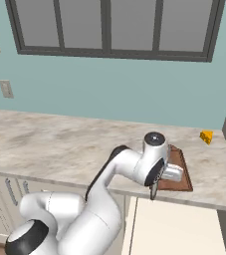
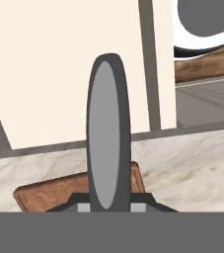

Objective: Open the drawer on the right and place the cutting tools on the cutting board.

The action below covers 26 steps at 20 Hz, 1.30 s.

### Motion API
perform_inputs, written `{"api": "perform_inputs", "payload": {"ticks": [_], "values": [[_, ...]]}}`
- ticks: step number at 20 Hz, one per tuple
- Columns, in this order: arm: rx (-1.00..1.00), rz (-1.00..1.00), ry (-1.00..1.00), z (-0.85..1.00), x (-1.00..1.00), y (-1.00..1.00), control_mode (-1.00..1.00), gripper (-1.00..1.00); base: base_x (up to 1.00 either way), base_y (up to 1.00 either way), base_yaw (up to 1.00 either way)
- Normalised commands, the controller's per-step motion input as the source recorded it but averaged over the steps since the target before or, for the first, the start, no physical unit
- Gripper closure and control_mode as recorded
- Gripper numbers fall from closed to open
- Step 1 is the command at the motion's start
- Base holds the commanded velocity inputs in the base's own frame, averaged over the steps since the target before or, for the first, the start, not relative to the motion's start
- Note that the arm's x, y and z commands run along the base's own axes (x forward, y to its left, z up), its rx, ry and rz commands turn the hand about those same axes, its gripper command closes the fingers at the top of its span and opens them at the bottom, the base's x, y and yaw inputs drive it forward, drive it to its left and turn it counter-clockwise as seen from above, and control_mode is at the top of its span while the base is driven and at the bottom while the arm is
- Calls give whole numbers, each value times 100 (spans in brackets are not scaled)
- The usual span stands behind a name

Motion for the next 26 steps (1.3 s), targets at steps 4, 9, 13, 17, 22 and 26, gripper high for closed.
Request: {"api": "perform_inputs", "payload": {"ticks": [4,9,13,17,22,26], "values": [[-11,0,28,44,56,47,-100,100,0,0,0],[-12,0,20,9,23,31,-100,100,0,0,0],[0,0,0,0,1,-2,-100,100,0,0,0],[5,0,0,0,12,-8,-100,100,0,0,0],[2,0,0,0,28,0,-100,100,0,0,0],[0,0,-1,0,28,0,-100,100,0,0,0]]}}
